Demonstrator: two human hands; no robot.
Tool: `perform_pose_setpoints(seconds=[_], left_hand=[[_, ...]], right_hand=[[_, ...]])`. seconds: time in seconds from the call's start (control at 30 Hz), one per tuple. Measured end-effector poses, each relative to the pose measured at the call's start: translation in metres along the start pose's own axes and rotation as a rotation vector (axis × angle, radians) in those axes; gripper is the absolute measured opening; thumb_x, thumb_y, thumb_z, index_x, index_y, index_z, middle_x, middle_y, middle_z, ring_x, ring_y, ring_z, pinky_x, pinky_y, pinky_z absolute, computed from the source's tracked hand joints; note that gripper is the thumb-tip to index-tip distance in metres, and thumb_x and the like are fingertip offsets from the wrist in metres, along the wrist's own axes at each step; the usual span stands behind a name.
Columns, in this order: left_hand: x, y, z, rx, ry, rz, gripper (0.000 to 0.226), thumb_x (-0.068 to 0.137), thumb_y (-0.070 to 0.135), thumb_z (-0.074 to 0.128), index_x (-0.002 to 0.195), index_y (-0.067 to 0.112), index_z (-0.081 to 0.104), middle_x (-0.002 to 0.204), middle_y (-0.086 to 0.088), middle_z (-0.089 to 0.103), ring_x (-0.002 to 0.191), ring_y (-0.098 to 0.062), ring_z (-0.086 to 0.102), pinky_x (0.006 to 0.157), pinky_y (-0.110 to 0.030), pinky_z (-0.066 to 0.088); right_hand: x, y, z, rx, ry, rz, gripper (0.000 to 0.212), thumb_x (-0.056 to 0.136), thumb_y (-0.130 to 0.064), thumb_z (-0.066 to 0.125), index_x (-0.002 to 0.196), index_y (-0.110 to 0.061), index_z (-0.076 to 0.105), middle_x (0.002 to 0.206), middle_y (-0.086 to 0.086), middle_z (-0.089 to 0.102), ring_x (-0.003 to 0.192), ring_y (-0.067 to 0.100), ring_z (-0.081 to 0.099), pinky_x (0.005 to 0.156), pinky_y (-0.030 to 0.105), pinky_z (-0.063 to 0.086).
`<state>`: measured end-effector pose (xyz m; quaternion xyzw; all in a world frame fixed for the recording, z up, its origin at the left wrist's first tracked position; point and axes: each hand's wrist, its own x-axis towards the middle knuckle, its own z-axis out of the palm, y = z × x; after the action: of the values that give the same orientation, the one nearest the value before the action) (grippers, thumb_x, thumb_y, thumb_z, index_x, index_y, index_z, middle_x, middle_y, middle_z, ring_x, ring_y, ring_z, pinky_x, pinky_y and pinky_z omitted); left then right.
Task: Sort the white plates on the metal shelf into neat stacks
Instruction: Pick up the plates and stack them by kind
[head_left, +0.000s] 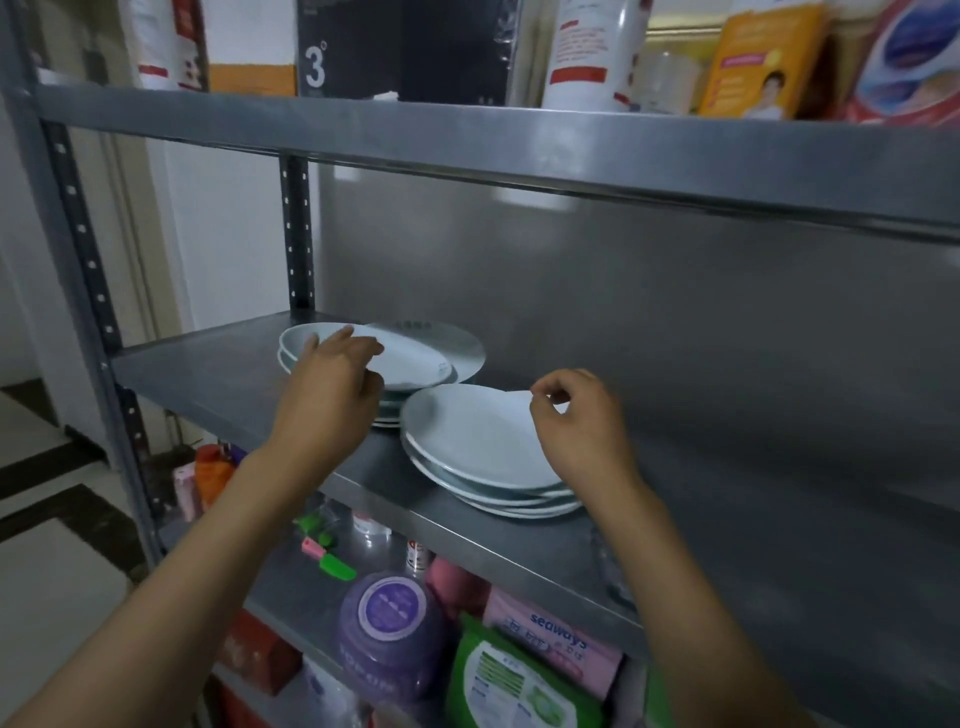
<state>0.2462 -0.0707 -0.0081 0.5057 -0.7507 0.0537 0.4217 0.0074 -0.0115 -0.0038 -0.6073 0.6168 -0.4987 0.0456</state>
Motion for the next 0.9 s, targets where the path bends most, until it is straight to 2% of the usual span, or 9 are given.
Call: perform_pose_setpoints(seconds=[0.2, 0.27, 0.37, 0.43, 0.53, 0.67, 0.8, 0.9], left_hand=[[-0.008, 0.129, 0.012, -0.021, 0.008, 0.4, 0.044, 0.073, 0.001, 0.053, 0.117, -0.001, 0.06, 0.12, -0.019, 0.063, 0.119, -0.036, 0.055, 0.103, -0.046, 0.038], [-0.015, 0.168, 0.029, -0.078, -0.027, 0.483, 0.046, 0.073, 0.0, 0.054, 0.119, 0.0, 0.059, 0.122, -0.018, 0.062, 0.12, -0.034, 0.054, 0.104, -0.045, 0.036], [-0.03, 0.229, 0.061, -0.182, -0.1, 0.589, 0.048, 0.079, 0.009, 0.045, 0.124, 0.001, 0.056, 0.128, -0.015, 0.059, 0.125, -0.031, 0.051, 0.109, -0.04, 0.029], [-0.043, 0.265, 0.082, -0.242, -0.159, 0.634, 0.048, 0.08, 0.01, 0.046, 0.127, 0.001, 0.055, 0.13, -0.015, 0.058, 0.127, -0.03, 0.049, 0.11, -0.04, 0.027], [-0.064, 0.325, 0.113, -0.332, -0.231, 0.701, 0.049, 0.081, 0.012, 0.051, 0.129, 0.003, 0.053, 0.132, -0.014, 0.057, 0.128, -0.03, 0.048, 0.111, -0.042, 0.026], [-0.086, 0.402, 0.141, -0.468, -0.329, 0.741, 0.049, 0.082, 0.016, 0.048, 0.129, 0.005, 0.053, 0.132, -0.013, 0.056, 0.129, -0.028, 0.047, 0.112, -0.041, 0.029], [-0.11, 0.477, 0.16, -0.581, -0.389, 0.767, 0.047, 0.084, 0.022, 0.044, 0.125, 0.004, 0.056, 0.128, -0.016, 0.058, 0.123, -0.029, 0.051, 0.108, -0.026, 0.027], [-0.128, 0.521, 0.177, -0.656, -0.46, 0.762, 0.056, 0.083, 0.033, 0.036, 0.126, 0.003, 0.056, 0.13, -0.016, 0.056, 0.124, -0.028, 0.049, 0.108, -0.029, 0.027]], right_hand=[[-0.017, 0.041, -0.062, -0.052, 0.085, 0.017, 0.011, 0.082, -0.014, 0.055, 0.081, -0.018, 0.065, 0.09, -0.004, 0.061, 0.084, 0.014, 0.058, 0.077, 0.031, 0.049], [-0.026, 0.061, -0.086, -0.095, 0.13, 0.025, 0.01, 0.081, -0.013, 0.057, 0.081, -0.017, 0.066, 0.089, -0.001, 0.062, 0.083, 0.016, 0.059, 0.077, 0.033, 0.05], [-0.048, 0.097, -0.134, -0.139, 0.232, 0.068, 0.009, 0.08, -0.01, 0.059, 0.081, -0.016, 0.066, 0.088, 0.001, 0.063, 0.082, 0.015, 0.06, 0.078, 0.034, 0.05], [-0.068, 0.119, -0.169, -0.185, 0.308, 0.094, 0.008, 0.08, -0.012, 0.058, 0.08, -0.016, 0.065, 0.087, -0.001, 0.062, 0.082, 0.015, 0.06, 0.078, 0.033, 0.049], [-0.103, 0.154, -0.233, -0.226, 0.412, 0.177, 0.011, 0.081, -0.015, 0.055, 0.082, -0.012, 0.065, 0.087, 0.002, 0.06, 0.087, 0.023, 0.062, 0.081, 0.035, 0.049], [-0.149, 0.193, -0.315, -0.395, 0.563, 0.275, 0.032, 0.078, -0.029, 0.044, 0.089, -0.01, 0.067, 0.091, 0.009, 0.068, 0.089, 0.029, 0.063, 0.081, 0.035, 0.047], [-0.187, 0.218, -0.392, -0.514, 0.738, 0.263, 0.037, 0.078, -0.024, 0.044, 0.099, -0.005, 0.068, 0.1, 0.012, 0.068, 0.097, 0.03, 0.061, 0.09, 0.037, 0.047], [-0.203, 0.241, -0.442, -0.711, 0.738, 0.346, 0.035, 0.077, -0.011, 0.056, 0.109, -0.006, 0.068, 0.113, 0.017, 0.066, 0.106, 0.037, 0.06, 0.094, 0.046, 0.048]])
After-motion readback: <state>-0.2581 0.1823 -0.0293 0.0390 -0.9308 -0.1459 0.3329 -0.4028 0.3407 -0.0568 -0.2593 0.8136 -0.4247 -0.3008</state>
